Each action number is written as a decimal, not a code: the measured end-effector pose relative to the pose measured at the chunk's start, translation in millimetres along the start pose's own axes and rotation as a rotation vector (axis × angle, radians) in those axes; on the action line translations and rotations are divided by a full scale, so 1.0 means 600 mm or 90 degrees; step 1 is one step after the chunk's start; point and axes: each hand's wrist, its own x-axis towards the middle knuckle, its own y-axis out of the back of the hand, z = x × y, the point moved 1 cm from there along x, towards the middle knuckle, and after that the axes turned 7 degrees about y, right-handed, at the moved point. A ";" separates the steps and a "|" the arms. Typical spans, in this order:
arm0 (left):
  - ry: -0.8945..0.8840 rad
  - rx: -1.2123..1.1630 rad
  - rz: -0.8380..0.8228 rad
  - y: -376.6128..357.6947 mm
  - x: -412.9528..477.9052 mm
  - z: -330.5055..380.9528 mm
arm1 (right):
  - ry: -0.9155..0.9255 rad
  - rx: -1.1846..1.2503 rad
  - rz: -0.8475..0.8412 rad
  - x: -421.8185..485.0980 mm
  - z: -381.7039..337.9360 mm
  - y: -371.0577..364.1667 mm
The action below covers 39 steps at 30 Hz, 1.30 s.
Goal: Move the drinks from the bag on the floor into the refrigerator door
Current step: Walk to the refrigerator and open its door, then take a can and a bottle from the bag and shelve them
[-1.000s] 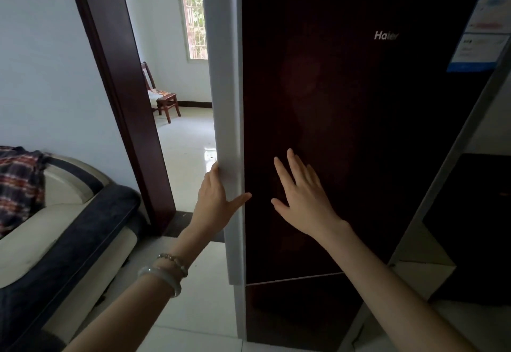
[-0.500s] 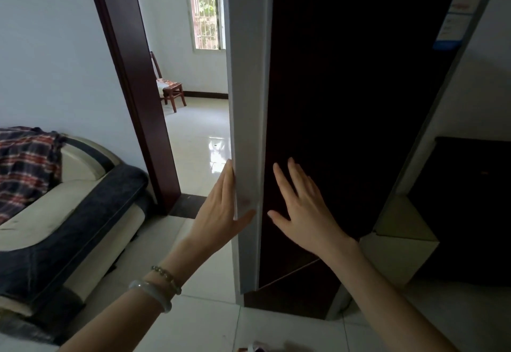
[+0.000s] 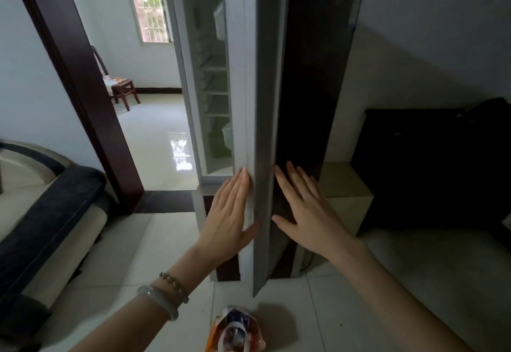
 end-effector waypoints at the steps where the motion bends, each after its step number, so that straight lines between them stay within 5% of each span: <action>1: -0.015 -0.005 -0.001 -0.006 0.000 0.018 | -0.010 0.004 0.008 -0.016 0.003 0.009; 15: -0.262 0.021 -0.005 -0.072 0.029 0.210 | -0.212 -0.050 0.091 -0.209 0.068 0.102; 24: -0.206 -0.032 -0.056 -0.104 0.027 0.211 | -0.311 -0.121 0.154 -0.279 0.068 0.125; 39: -0.257 -0.060 -0.187 -0.237 0.120 0.128 | -0.253 -0.308 0.112 -0.099 0.104 0.079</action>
